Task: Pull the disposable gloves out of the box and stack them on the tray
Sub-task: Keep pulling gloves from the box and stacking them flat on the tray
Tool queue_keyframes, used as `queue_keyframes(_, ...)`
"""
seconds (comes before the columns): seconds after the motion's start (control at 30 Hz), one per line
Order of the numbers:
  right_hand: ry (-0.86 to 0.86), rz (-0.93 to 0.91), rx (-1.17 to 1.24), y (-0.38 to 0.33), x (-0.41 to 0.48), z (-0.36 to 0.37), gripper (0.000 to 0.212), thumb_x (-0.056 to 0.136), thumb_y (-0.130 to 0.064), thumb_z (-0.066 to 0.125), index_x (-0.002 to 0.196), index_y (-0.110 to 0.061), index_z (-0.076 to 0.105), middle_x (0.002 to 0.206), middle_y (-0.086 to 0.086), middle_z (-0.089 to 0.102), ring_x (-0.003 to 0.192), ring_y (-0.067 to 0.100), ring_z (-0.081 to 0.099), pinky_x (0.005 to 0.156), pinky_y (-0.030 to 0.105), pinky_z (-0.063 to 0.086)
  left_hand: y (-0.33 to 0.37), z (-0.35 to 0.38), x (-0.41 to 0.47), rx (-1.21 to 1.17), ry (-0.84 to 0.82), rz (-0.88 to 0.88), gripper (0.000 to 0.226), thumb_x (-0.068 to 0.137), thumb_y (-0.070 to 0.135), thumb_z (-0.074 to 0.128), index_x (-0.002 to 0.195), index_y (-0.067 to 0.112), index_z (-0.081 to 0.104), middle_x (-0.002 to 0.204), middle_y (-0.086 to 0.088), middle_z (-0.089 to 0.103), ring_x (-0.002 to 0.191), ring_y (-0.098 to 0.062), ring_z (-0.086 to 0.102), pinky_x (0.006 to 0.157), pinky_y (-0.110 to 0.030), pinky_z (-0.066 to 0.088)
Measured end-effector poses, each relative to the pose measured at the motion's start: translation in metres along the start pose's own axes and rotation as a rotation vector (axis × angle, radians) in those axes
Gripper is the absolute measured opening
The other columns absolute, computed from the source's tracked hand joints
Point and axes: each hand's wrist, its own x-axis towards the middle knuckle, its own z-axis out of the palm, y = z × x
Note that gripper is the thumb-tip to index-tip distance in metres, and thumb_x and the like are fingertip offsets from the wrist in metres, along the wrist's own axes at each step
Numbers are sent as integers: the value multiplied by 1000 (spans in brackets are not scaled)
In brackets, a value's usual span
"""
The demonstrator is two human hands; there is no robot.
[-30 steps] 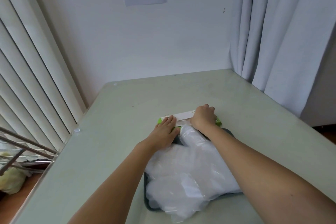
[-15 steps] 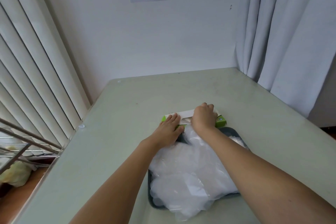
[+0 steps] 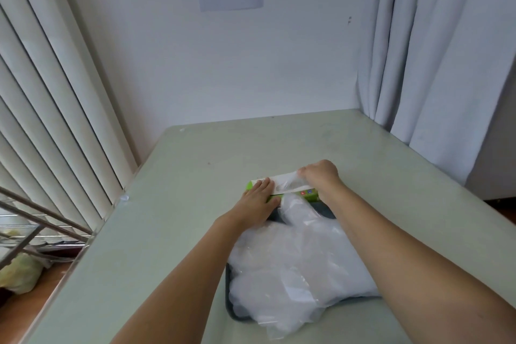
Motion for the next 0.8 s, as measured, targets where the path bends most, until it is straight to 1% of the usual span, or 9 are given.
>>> queue_keyframes(0.07,-89,-13,316,-7,-7,-14,11,84,-5,63,75,-4,58,75,5,54,79,21,52,66,26,42,1,0,0,-8,3,-13,41,102,28,35,137,6,36,153,-9,29,143,-24,20,115,-40,18)
queue_keyframes(0.17,-386,-90,925,-24,-26,-47,8,92,-7,57,86,-7,61,87,4,61,89,17,58,95,33,44,3,-2,-1,-13,-9,-10,45,103,28,36,143,8,34,156,-5,24,146,-20,16,116,-35,15)
queue_keyframes(0.27,-563,-188,1236,-41,-45,-85,16,89,-16,51,94,-5,62,91,7,67,90,18,66,89,34,52,10,-11,-6,-94,5,10,28,101,26,44,128,20,47,137,10,41,135,-15,30,104,-22,22)
queue_keyframes(0.33,-616,-194,1333,-45,-57,-101,23,83,-17,53,90,-2,69,86,10,70,84,18,70,83,33,56,21,-25,-13,-451,97,-45,33,98,24,54,130,26,50,131,19,41,128,-11,38,100,-18,26)
queue_keyframes(0.43,-668,-162,1412,-39,-68,-109,28,83,-13,51,84,1,76,92,12,72,86,20,72,81,33,58,49,-62,-28,-1272,244,-79,46,97,39,47,136,16,51,146,0,46,132,-20,45,105,-34,35)
queue_keyframes(0.5,-669,-144,1447,-34,-74,-110,28,84,-11,50,84,2,76,98,14,72,89,21,72,72,32,59,71,-83,-39,-1436,182,-16,69,88,62,43,130,9,57,138,-7,56,128,-25,50,104,-39,38)
queue_keyframes(0.57,-659,-133,1484,-27,-77,-109,25,82,-8,54,88,4,75,102,15,72,90,23,72,69,31,59,93,-93,-55,-1407,141,53,76,78,70,47,123,11,62,126,-4,65,120,-22,59,100,-39,45)
queue_keyframes(0.7,-715,-182,1525,-16,-80,-107,40,64,-3,77,101,7,71,112,19,68,98,25,69,76,33,58,116,-93,-72,-1170,225,103,53,75,56,69,115,22,66,116,9,69,112,-7,62,97,-36,49)
queue_keyframes(0.8,-697,-183,1530,-13,-88,-106,28,81,-11,64,104,5,71,114,18,68,102,24,68,81,34,58,123,-89,-78,-978,283,82,38,78,36,78,112,25,66,108,12,70,96,3,65,76,-13,47)
